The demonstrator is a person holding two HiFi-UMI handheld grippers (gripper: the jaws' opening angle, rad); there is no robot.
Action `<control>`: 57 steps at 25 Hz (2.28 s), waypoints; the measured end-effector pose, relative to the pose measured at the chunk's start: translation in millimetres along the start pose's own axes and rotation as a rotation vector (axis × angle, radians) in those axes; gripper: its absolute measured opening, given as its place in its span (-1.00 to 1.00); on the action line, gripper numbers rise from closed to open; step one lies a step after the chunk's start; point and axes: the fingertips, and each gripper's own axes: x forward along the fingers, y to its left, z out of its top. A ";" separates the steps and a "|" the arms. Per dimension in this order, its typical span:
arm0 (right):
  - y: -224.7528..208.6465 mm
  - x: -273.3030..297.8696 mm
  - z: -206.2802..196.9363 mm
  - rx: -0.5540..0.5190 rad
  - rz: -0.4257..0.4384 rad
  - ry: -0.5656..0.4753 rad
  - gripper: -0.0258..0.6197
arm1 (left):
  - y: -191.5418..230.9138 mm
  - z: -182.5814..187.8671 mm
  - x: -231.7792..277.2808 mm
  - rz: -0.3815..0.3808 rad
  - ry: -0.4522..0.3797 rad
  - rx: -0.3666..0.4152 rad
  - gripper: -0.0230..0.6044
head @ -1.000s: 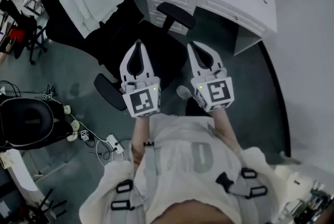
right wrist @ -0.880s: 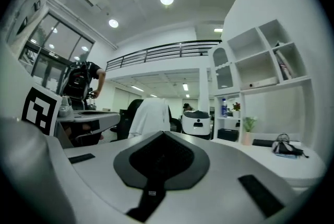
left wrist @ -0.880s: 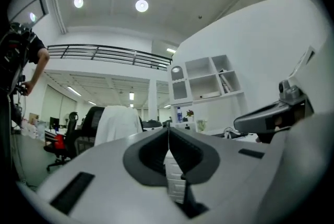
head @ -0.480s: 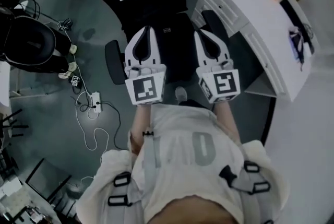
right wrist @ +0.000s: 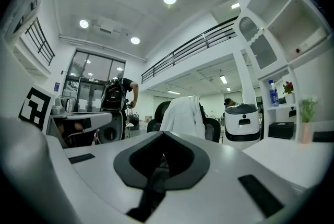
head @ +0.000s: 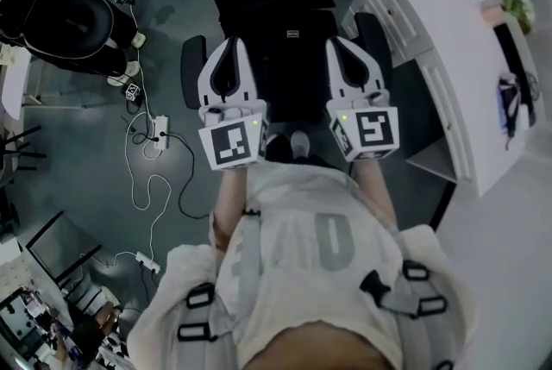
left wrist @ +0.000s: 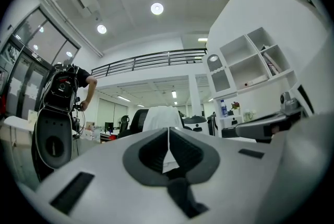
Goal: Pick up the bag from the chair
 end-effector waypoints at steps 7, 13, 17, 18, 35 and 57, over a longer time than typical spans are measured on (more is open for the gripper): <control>11.2 3.1 -3.1 0.003 -0.012 -0.001 -0.91 | 11.7 -8.4 -6.3 -0.003 0.011 0.041 -0.89; 15.8 5.7 -4.0 0.014 -0.037 -0.007 -0.91 | 19.7 -8.7 -7.1 -0.006 0.014 0.041 -0.89; 16.4 10.4 -2.2 0.033 -0.033 -0.016 -0.91 | 27.8 -7.7 -5.4 0.007 0.010 0.052 -0.89; 15.9 11.1 -2.5 0.040 -0.032 -0.017 -0.91 | 29.4 -6.8 -4.7 0.009 0.004 0.052 -0.89; 8.3 32.3 -17.7 0.148 -0.013 -0.002 0.05 | 24.7 -21.1 10.5 -0.133 0.043 0.066 -0.13; -33.6 90.7 -58.4 0.054 -0.017 0.063 0.05 | 53.0 -86.7 73.1 -0.078 0.098 0.024 -0.13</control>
